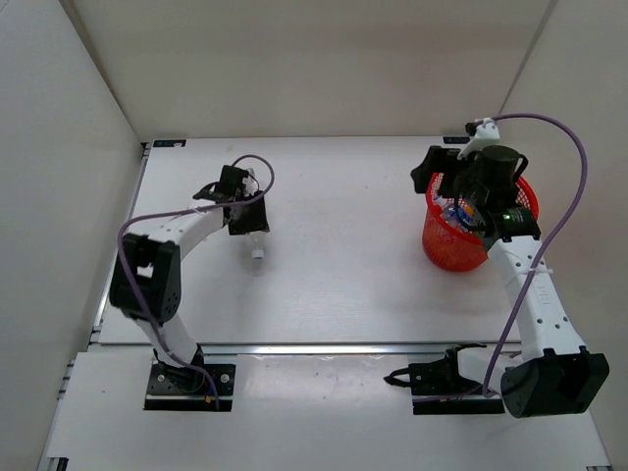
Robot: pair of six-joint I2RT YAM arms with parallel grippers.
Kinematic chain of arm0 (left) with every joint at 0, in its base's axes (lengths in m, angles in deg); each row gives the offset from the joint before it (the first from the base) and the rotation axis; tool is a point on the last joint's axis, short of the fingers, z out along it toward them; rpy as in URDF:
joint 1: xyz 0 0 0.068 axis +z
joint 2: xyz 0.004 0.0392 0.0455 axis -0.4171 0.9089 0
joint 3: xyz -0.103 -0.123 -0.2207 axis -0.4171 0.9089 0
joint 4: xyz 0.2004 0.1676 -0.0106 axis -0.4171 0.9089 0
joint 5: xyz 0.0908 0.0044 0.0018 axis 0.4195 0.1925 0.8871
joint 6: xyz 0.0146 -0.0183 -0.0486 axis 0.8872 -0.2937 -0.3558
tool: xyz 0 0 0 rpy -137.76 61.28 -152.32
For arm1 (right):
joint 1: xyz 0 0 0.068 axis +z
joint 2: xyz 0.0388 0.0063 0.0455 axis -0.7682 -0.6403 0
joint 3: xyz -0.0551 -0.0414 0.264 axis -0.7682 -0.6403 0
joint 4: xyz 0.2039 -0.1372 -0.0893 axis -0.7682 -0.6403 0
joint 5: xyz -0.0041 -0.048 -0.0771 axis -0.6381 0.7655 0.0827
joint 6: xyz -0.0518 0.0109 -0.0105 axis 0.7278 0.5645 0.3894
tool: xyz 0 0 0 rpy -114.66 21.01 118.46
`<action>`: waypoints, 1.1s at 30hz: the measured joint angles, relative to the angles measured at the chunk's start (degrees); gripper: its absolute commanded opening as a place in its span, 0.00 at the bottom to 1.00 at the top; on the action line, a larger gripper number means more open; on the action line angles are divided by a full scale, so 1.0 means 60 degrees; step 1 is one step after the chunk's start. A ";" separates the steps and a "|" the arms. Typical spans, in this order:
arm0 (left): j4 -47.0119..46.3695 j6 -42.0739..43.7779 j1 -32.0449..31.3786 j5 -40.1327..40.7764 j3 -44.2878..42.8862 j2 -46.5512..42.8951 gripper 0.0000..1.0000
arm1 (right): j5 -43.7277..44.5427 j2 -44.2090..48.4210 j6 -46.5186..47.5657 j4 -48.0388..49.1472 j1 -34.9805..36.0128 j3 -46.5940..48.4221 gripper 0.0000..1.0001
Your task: Put the plastic bottles in the bin
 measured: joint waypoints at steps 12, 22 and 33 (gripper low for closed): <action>-0.2269 0.1599 -0.2612 -0.3916 0.1297 -0.4630 0.37 | -0.3461 -0.0933 -0.2226 0.1858 0.2820 -0.0463 0.99; -0.2608 0.1271 -0.2860 -0.5195 0.2000 -0.4524 0.32 | -0.3898 -0.1413 -0.3366 0.3428 0.4215 -0.1089 0.99; -0.3355 0.0430 -0.3191 -0.5650 0.2470 -0.4703 0.40 | -0.2896 -0.1978 -0.3996 0.3927 0.4954 -0.1093 0.24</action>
